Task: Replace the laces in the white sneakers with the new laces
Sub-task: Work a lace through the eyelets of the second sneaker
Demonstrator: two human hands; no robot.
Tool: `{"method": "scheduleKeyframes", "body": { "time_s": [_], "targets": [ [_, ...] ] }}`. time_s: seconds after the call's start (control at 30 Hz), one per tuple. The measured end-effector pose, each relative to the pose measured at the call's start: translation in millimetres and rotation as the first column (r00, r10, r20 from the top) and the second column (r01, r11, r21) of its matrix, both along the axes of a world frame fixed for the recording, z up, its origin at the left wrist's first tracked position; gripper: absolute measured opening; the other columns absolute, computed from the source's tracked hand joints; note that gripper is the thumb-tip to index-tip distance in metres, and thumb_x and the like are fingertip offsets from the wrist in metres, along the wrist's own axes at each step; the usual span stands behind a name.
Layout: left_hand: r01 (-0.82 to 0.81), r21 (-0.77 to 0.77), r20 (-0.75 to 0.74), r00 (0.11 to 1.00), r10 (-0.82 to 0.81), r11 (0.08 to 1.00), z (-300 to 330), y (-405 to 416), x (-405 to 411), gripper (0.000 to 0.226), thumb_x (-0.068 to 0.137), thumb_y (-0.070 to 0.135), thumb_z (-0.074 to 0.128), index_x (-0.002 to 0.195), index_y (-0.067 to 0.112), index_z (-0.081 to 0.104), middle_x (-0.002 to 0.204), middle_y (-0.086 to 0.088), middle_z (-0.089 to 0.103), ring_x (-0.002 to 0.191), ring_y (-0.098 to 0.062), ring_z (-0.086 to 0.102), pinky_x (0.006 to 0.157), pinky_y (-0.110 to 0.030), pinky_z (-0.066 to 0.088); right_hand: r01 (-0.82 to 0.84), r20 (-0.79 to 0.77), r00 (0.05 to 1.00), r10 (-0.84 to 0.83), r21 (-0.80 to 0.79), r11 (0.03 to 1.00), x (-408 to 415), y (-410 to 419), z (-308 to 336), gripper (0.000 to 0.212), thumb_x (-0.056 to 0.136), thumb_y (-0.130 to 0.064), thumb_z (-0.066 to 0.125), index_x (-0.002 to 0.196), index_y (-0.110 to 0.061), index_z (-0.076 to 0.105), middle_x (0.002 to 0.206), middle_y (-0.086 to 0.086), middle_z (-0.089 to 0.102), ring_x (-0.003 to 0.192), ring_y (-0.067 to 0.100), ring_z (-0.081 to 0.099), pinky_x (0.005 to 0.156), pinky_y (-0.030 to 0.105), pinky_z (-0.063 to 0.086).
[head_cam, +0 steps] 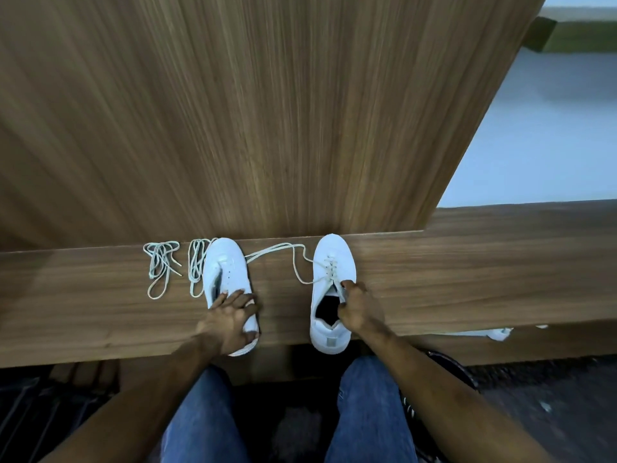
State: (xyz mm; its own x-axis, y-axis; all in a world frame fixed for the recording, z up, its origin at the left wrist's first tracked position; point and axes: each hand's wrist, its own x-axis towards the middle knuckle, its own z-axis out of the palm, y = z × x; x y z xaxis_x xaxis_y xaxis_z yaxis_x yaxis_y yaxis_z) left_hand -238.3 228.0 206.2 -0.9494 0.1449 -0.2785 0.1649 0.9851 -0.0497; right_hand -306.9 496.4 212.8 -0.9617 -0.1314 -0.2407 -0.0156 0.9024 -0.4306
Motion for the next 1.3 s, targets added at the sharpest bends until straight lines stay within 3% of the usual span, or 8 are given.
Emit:
{"method": "scheduleKeyframes", "body": {
  "time_s": [0.13,0.2,0.3,0.53,0.83,1.0,1.1,1.3],
  "targets": [
    [-0.097,0.239,-0.057,0.992,0.114,0.966,11.3,19.5,-7.1,0.051,0.084,0.057,0.039,0.124,0.032,0.058,0.134,0.010,0.055,0.131,-0.011,0.043,0.118,-0.032,0.008,-0.051,-0.023,0.998,0.051,0.003,0.999,7.2,-3.9,-4.5,0.041,0.083,-0.016,0.054,0.124,-0.018,0.048,0.116,0.010,0.056,0.099,0.032,0.061,0.081,0.040,0.052],
    [-0.161,0.373,-0.084,0.975,0.206,0.914,18.7,45.0,-15.7,0.049,0.082,0.057,0.039,0.115,0.030,0.064,0.121,0.007,0.064,0.118,-0.017,0.055,0.112,-0.031,0.026,-0.076,-0.033,0.996,0.077,0.030,0.997,12.1,-4.9,-5.1,0.043,0.084,-0.017,0.053,0.126,-0.020,0.047,0.117,0.009,0.058,0.101,0.031,0.060,0.079,0.037,0.052],
    [-0.262,0.537,-0.019,0.946,0.323,0.802,23.8,87.5,-30.0,0.040,0.085,0.048,0.056,0.121,0.032,0.060,0.116,0.000,0.067,0.111,-0.027,0.059,0.091,-0.033,0.047,-0.111,-0.023,0.993,0.112,0.055,0.992,19.3,-6.4,-6.5,0.046,0.085,-0.019,0.054,0.130,-0.021,0.043,0.118,0.009,0.060,0.104,0.033,0.060,0.079,0.036,0.049],
    [-0.402,0.659,0.039,0.862,0.506,0.635,13.7,126.4,-31.2,0.041,0.084,0.040,0.061,0.124,0.032,0.057,0.112,-0.001,0.070,0.107,-0.028,0.061,0.087,-0.039,0.050,-0.054,-0.066,0.997,0.040,-0.221,0.974,10.8,-4.7,0.0,0.042,0.086,-0.031,0.056,0.127,-0.030,0.051,0.122,0.003,0.062,0.111,0.027,0.059,0.090,0.037,0.050],
    [-0.451,0.746,0.128,0.819,0.559,0.490,4.4,119.3,-26.1,0.039,0.084,0.035,0.064,0.122,0.026,0.060,0.109,-0.006,0.071,0.107,-0.029,0.062,0.079,-0.028,0.045,-0.293,-0.244,0.914,0.325,0.156,0.943,-2.6,-19.6,20.2,0.022,0.085,-0.024,0.052,0.103,-0.019,0.062,0.109,0.002,0.061,0.100,0.027,0.059,0.086,0.035,0.045],
    [-0.483,0.749,0.158,0.794,0.587,0.453,7.9,122.4,-27.0,0.032,0.085,0.036,0.066,0.114,0.026,0.064,0.105,-0.006,0.071,0.104,-0.029,0.062,0.073,-0.026,0.042,-0.039,0.232,0.967,0.109,-0.287,0.957,-25.6,-23.7,37.5,0.015,0.073,-0.023,0.054,0.060,-0.026,0.047,0.087,0.006,0.052,0.081,0.025,0.049,0.073,0.035,0.041],
    [-0.507,0.739,0.167,0.776,0.608,0.444,10.3,123.8,-27.9,0.036,0.083,0.033,0.067,0.118,0.025,0.062,0.108,-0.003,0.071,0.108,-0.027,0.062,0.076,-0.026,0.042,0.248,0.425,0.905,0.013,-0.553,0.795,-34.4,-21.1,63.9,0.018,0.051,-0.019,0.051,0.052,-0.022,0.034,0.066,0.001,0.041,0.071,0.019,0.036,0.066,0.034,0.026],
    [-0.509,0.717,0.183,0.797,0.575,0.477,3.2,122.0,-32.1,0.029,0.077,0.038,0.066,0.106,0.033,0.065,0.096,0.002,0.073,0.098,-0.025,0.066,0.084,-0.033,0.052,0.333,0.381,0.925,0.004,-0.813,0.479,-59.3,-0.3,139.0,0.015,0.083,-0.014,0.054,0.068,-0.016,0.054,0.047,-0.002,0.045,0.047,0.014,0.047,0.064,0.032,0.038]
  ]
}}
